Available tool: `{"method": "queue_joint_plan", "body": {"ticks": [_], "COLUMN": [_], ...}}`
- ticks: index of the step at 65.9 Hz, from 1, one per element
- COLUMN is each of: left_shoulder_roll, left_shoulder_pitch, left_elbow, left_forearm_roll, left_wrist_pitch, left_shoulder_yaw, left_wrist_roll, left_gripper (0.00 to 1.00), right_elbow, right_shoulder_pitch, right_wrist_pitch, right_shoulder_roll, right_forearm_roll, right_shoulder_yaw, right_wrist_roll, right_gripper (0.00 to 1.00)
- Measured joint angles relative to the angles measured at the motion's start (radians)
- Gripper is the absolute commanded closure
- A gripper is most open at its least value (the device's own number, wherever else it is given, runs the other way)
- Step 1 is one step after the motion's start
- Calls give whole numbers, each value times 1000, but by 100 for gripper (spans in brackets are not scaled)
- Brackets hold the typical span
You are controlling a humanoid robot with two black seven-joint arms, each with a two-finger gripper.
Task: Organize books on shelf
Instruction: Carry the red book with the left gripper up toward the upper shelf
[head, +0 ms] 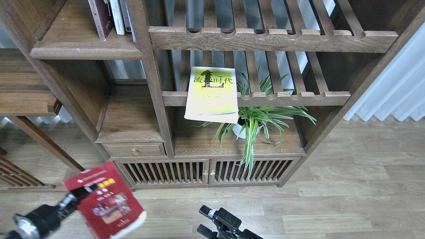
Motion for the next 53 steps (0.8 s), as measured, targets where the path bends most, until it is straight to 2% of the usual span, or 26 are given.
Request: {"method": "queue_joint_plan", "body": {"ticks": [13, 20, 26, 42, 53], "left_shoulder_roll": [80, 45, 5, -62, -87], "left_shoulder_pitch": [0, 0, 2, 139, 326], "left_elbow": [43, 109, 106, -38, -203], "left_forearm_roll": [101, 226, 399, 674, 673], "left_wrist_pitch": [-1, -1, -1, -1, -1], "left_shoulder_yaw": [-131, -206, -301, -702, -910], "left_wrist_roll": [-2, -3, -4, 29, 57], "left_gripper": [94, 94, 94, 94, 94], "right_elbow": [0, -1, 1, -6, -7], "right_shoulder_pitch": [4, 13, 20, 20, 24], "right_wrist_pitch": [0, 0, 0, 0, 0], "right_shoulder_roll": [4, 6, 9, 10, 10], "right_forearm_roll": [-2, -3, -3, 2, 3], "right_shoulder_yaw": [-6, -7, -10, -1, 1], "right_wrist_roll": [0, 0, 0, 0, 0], "right_gripper": [1, 1, 1, 1, 1]}}
